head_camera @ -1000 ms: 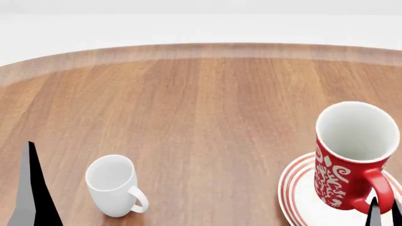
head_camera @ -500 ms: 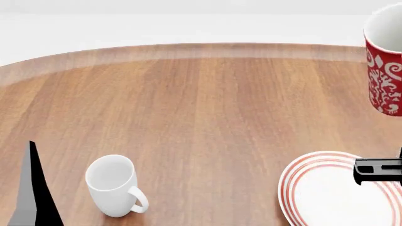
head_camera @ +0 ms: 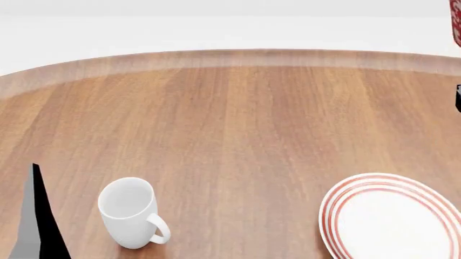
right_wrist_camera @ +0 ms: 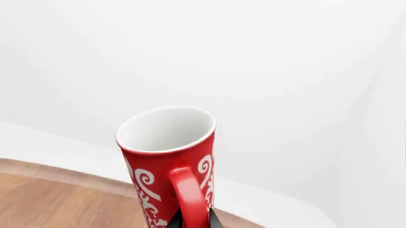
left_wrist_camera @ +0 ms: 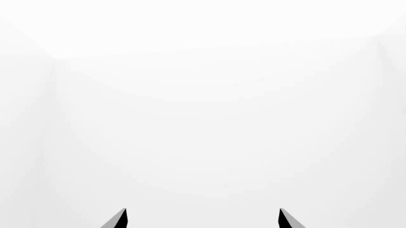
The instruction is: Pick up the red mug and put it on the plate
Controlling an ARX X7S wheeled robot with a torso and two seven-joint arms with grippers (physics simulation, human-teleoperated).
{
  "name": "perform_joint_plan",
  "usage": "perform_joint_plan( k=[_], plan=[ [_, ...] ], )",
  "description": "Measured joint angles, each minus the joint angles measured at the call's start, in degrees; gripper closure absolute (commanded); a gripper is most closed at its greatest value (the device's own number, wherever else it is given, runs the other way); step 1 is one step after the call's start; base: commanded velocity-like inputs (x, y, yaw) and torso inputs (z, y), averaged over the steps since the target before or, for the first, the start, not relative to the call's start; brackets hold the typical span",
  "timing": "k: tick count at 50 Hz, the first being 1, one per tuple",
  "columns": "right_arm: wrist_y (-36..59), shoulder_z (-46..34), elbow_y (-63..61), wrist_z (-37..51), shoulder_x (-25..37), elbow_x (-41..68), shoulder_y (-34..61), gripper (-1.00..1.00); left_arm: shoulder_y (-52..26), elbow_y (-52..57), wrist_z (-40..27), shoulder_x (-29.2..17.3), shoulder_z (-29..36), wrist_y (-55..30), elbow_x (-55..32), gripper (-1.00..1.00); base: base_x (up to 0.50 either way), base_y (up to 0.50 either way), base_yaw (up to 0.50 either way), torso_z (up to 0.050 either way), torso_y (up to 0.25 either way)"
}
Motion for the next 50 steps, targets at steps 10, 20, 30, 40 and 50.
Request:
perform_joint_plan(
  k=[10,20,30,40,50],
  plan=[
    [2.5,-6.2,8.9,-7.9,-4.7,-9.3,7.9,1.00,0.2,0.2,-0.2,-0.2,-0.1,0.1,-0.1,-1.00,0.00,0.00,0.00,0.000,0.001],
    [2.2,-9.9,17.8,-14.0,-8.8,-14.9,12.0,1.00,0.4,0.6,-0.4,-0.4,0.1,0.1,0.1,-1.00,0.00,0.00,0.00,0.000,0.000],
    [1.4,-10.8,26.1,-18.7,-12.1,-16.3,14.1,1.00,0.4,1.0,-0.5,-0.5,0.1,-0.1,0.0,-1.00,0.00,0.00,0.00,0.000,0.000],
    [1.6,-9.5,30.6,-21.1,-14.0,-13.9,14.2,1.00,0.3,1.2,-0.7,-0.7,0.2,-0.2,0.0,-1.00,0.00,0.00,0.00,0.000,0.001],
    [0.9,-8.5,33.5,-23.5,-15.8,-11.9,13.6,1.00,0.3,1.2,-0.8,-0.8,0.3,-0.2,0.0,-1.00,0.00,0.00,0.00,0.000,0.000]
  ],
)
